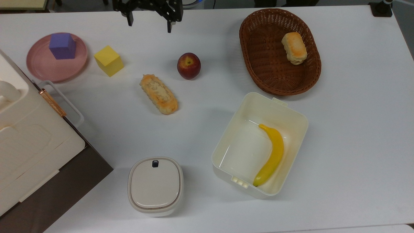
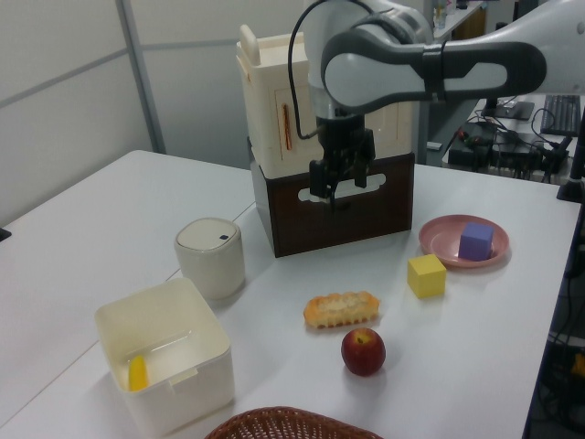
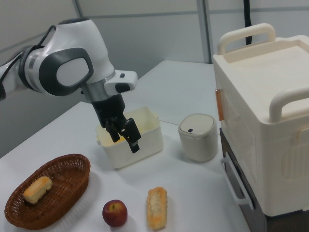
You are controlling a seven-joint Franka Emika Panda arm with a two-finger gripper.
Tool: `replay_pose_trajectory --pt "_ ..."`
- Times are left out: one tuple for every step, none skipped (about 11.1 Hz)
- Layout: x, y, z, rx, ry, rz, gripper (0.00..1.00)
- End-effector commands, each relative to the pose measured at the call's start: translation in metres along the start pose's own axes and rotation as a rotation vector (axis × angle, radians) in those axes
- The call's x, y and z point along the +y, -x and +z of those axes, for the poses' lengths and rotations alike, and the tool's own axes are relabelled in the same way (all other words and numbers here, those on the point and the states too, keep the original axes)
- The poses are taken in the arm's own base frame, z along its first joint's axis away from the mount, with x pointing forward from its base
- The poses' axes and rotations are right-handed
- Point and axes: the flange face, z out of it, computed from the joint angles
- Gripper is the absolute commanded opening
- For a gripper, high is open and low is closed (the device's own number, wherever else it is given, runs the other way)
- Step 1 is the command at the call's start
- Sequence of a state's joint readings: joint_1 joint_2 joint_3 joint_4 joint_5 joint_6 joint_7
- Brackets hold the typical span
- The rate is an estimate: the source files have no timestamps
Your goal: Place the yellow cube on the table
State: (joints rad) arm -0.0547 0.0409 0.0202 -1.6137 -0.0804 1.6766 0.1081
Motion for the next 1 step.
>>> replay_pose_trajectory --pt "0.0068 0.0061 -0.015 0.009 -0.025 0.038 1.0"
